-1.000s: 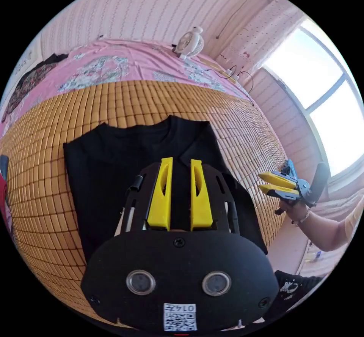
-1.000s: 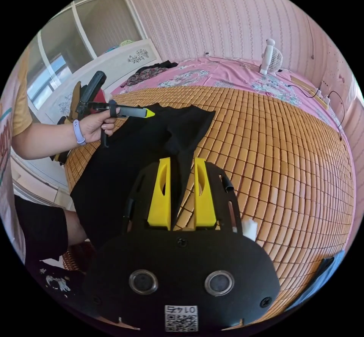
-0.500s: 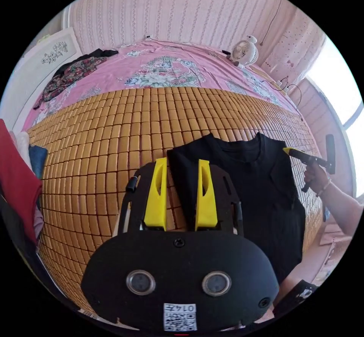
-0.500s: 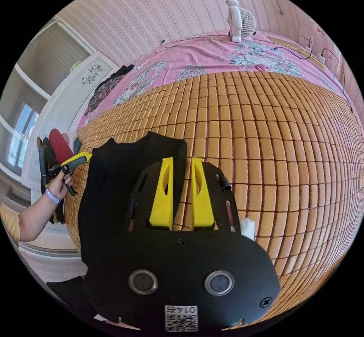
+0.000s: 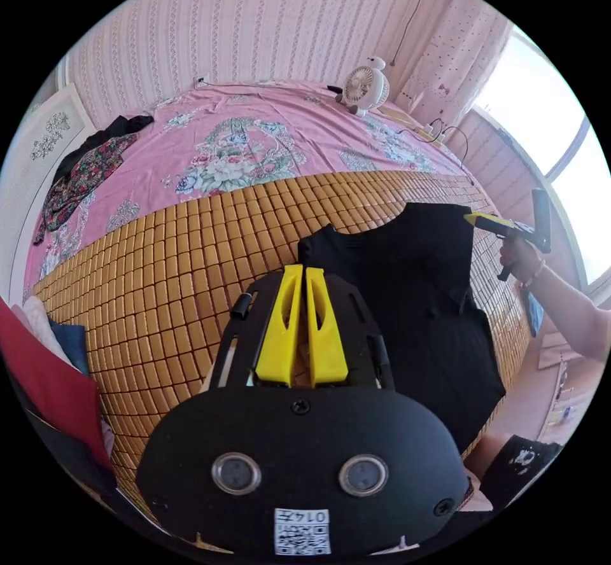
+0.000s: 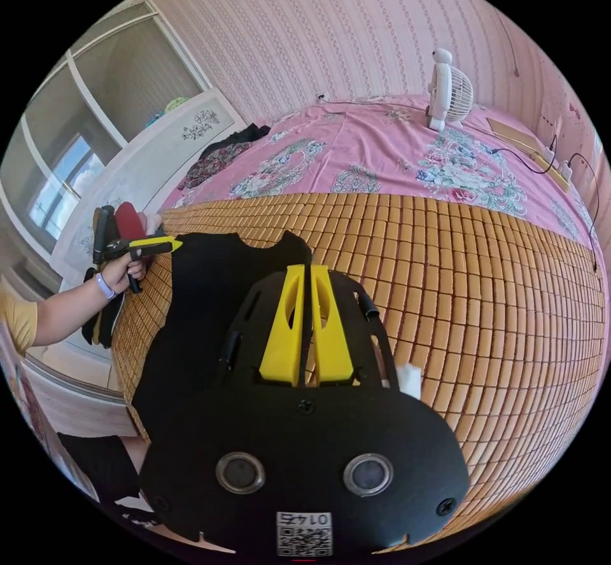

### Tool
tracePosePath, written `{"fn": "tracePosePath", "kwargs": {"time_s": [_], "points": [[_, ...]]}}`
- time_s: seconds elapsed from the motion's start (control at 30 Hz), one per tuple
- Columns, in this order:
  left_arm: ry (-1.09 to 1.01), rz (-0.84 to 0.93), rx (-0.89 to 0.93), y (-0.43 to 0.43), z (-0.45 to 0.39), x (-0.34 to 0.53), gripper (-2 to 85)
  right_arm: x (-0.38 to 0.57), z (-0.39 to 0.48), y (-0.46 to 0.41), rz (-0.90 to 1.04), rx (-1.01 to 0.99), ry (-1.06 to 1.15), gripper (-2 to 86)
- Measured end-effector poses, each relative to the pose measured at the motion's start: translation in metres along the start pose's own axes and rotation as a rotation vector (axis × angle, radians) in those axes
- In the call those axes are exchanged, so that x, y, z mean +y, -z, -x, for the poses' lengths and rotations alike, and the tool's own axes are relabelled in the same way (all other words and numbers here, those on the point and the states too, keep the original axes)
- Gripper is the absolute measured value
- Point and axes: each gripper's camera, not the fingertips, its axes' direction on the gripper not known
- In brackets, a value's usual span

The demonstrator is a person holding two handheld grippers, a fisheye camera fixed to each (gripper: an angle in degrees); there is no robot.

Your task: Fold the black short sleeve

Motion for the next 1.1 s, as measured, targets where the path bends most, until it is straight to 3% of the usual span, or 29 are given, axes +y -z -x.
{"fn": "tracePosePath", "kwargs": {"time_s": [0.17, 0.3, 0.4, 0.5, 0.67, 0.8, 0.97, 1.1], "points": [[-0.045, -0.157, 0.125, 0.067, -0.002, 0.051, -1.0, 0.028, 0.027, 0.047, -0.047, -0.052, 0.084, 0.5], [-0.074, -0.173, 0.207, 0.103, -0.009, 0.111, -0.9, 0.078, 0.053, 0.096, -0.052, -0.124, 0.125, 1.0], [-0.035, -0.135, 0.318, 0.122, -0.016, 0.176, -0.6, 0.128, 0.083, 0.123, 0.060, -0.195, 0.146, 2.0], [0.126, 0.019, 0.424, 0.113, -0.025, 0.250, 1.0, 0.188, 0.105, 0.121, 0.269, -0.187, 0.039, 4.7], [0.312, 0.294, 0.349, 0.081, -0.040, 0.343, 1.2, 0.257, 0.117, 0.091, 0.474, -0.121, -0.162, 5.5], [0.264, 0.327, 0.288, 0.076, -0.056, 0.341, 0.0, 0.249, 0.146, 0.067, 0.511, -0.070, -0.133, 5.4], [0.114, 0.239, 0.244, 0.070, -0.097, 0.314, -0.9, 0.216, 0.188, 0.043, 0.431, -0.049, -0.053, 2.5], [-0.011, 0.200, 0.304, 0.052, -0.148, 0.302, -1.0, 0.163, 0.245, -0.004, 0.391, 0.004, 0.180, 0.5]]}}
